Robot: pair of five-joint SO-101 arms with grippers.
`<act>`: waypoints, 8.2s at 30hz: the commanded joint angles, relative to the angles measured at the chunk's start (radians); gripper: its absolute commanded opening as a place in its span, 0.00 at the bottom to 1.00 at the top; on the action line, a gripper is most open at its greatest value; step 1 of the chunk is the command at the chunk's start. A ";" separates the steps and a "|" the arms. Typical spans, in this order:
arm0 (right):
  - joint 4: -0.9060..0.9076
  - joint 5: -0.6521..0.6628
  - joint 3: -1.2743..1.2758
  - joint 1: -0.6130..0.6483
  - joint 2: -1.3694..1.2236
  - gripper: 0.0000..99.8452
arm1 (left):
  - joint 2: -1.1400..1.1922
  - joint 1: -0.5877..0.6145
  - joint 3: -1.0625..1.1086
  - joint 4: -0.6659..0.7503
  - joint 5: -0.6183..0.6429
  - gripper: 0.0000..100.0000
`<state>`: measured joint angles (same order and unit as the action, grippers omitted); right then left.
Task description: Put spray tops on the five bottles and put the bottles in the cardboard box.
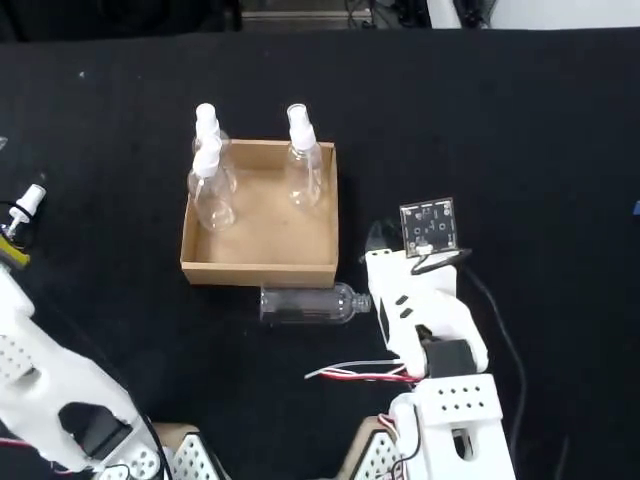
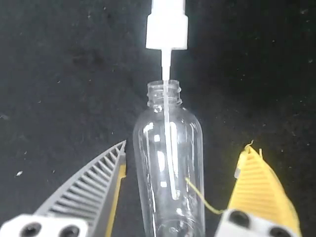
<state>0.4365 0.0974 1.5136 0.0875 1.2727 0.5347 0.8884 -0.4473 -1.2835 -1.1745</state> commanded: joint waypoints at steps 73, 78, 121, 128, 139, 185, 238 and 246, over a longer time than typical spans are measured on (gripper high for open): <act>-0.017 0.000 -0.012 0.008 0.030 0.01 | -0.031 -0.013 -0.225 -0.470 0.064 0.03; -0.017 0.000 -0.012 0.008 0.030 0.01 | -0.133 -0.051 -0.065 -0.324 0.160 0.03; -0.017 0.000 -0.008 0.008 0.030 0.01 | -1.504 -0.114 1.457 0.977 1.022 0.03; -0.017 0.000 -0.008 0.008 0.030 0.01 | -1.743 -0.119 1.465 0.980 1.165 0.03; -0.017 0.000 -0.007 0.008 0.030 0.01 | -2.012 -0.116 1.465 0.982 1.266 0.03; -0.017 0.000 -0.007 0.009 0.030 0.01 | -2.226 -0.272 1.607 1.060 1.197 0.03; 0.750 0.112 -0.791 0.015 0.022 0.02 | -2.236 -0.917 1.520 0.336 1.089 0.03; 0.681 0.109 -0.931 0.157 0.018 0.02 | -2.236 -0.947 1.570 0.453 1.180 0.03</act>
<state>1.1653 0.2018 0.6651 0.1749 1.2881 -1.6916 -0.0307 1.1285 -0.8769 -0.0253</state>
